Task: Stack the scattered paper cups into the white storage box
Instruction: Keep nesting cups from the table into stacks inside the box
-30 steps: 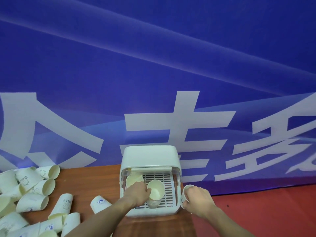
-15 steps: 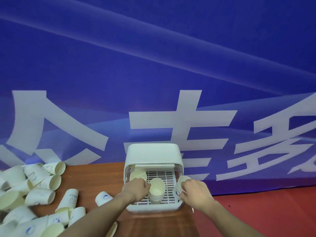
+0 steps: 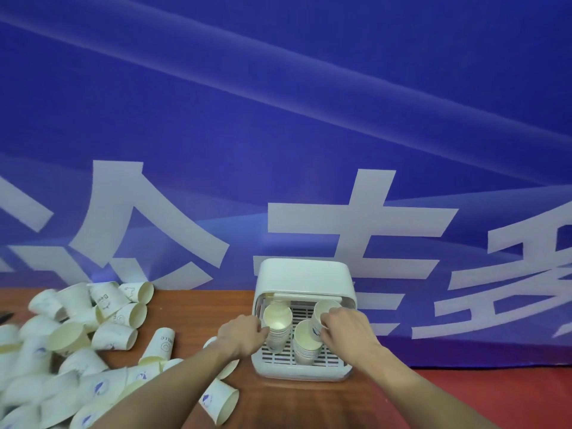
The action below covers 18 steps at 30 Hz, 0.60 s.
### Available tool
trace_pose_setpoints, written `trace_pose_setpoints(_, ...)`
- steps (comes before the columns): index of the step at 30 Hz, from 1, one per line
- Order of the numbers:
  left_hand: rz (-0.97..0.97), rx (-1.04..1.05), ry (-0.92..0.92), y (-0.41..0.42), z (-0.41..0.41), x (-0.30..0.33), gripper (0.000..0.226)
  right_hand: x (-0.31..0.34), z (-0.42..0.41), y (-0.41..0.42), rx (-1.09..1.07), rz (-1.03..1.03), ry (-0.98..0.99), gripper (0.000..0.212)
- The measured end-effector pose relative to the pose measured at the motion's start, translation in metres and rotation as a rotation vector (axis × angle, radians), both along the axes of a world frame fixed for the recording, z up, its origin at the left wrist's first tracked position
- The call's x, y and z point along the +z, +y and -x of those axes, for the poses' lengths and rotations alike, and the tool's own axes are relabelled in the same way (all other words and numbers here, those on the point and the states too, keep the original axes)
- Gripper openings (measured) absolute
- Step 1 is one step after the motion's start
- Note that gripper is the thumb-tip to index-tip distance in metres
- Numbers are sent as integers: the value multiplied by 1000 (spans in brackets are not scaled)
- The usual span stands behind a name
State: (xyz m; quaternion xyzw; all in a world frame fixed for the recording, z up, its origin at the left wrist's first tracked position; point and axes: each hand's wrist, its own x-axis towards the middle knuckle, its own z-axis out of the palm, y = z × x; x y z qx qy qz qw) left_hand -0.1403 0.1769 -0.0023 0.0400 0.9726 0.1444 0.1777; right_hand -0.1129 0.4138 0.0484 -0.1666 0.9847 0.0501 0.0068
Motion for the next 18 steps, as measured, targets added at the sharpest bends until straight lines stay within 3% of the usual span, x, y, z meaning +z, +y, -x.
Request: trace_pose_setpoints(18,74,32,-54,-55,7,-14,35,-55,15,-27,5,-47,-205,20)
